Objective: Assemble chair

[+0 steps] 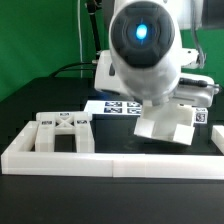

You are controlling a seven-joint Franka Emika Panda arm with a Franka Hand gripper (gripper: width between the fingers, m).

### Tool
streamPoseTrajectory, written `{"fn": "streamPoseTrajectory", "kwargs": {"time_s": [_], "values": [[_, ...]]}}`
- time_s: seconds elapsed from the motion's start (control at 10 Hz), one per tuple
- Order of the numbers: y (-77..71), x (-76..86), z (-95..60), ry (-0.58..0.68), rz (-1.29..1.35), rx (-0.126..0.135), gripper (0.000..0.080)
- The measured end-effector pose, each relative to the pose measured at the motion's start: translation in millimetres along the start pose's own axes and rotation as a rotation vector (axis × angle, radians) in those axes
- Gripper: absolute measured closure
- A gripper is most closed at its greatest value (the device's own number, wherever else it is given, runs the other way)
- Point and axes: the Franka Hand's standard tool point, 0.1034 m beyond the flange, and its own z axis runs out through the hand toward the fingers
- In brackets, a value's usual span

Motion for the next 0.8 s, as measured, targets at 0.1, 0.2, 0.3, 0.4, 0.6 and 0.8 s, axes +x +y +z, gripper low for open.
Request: {"fn": "streamPoseTrajectory", "kwargs": {"time_s": [0.1,0.2,0.3,0.4,0.6,0.8], "values": [[3.3,0.3,2.0,-0.064,-0.001,-0.008,0.0548],[2.5,-0.4,2.7,-0.072,-0.006,-0.014,0.0548],[0.9,0.2,1.9,-0.041,-0.01,-0.008,0.0548],[2.4,0.7,3.0,-0.042,-0.008,-0.005,0.0548],[3.1,2.5,3.8,-0.041,-0.006,-0.004,0.031],[6.7,5.9,4.3,-0.043,-0.006,0.001,0.0161]]}}
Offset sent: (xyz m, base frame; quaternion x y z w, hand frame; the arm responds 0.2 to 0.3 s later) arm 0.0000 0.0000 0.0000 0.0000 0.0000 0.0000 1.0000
